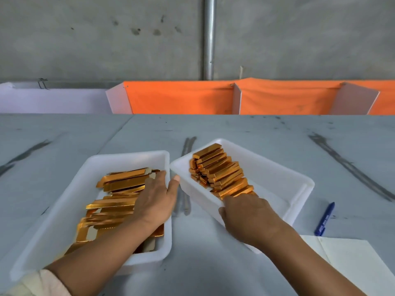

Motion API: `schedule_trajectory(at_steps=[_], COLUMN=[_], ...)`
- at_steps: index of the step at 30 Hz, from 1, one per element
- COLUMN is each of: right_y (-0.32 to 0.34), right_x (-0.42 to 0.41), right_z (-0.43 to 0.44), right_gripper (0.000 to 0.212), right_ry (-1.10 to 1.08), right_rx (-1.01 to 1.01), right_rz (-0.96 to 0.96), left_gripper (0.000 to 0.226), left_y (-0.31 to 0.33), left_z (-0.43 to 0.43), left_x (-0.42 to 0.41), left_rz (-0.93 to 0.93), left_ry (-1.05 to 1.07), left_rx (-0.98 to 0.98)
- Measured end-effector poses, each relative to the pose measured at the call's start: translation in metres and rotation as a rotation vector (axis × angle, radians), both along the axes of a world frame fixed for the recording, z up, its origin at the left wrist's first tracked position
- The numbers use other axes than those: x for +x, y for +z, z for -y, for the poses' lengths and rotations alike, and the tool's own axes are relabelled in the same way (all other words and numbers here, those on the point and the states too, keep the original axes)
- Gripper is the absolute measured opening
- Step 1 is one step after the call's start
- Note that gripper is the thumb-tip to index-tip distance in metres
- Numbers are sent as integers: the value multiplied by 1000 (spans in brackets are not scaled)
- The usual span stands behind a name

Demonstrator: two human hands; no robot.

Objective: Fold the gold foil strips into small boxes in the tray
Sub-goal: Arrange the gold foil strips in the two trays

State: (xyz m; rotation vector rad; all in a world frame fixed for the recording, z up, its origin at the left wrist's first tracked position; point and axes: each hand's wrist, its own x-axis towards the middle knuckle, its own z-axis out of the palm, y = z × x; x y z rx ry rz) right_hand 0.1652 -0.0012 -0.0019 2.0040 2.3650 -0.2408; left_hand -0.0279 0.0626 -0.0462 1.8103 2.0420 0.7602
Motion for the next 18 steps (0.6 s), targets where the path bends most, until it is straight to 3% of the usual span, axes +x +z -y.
schedule_trajectory(at_steps=[7, 13, 15, 18], right_y=[0, -12, -7, 5], right_x=[-47, -25, -10, 29], right_z=[5, 2, -6, -28], right_gripper=[34, 43, 42, 45], right_ry=[196, 116, 89, -162], right_rx=[-183, -365, -241, 94], right_rz=[-155, -365, -310, -170], left_gripper=[67, 63, 59, 58], left_y=[1, 5, 6, 5], left_z=[14, 21, 20, 20], left_x=[28, 32, 31, 30], left_rz=[-35, -83, -78, -30], left_ry=[-21, -57, -70, -97], left_rx=[-57, -79, -75, -66])
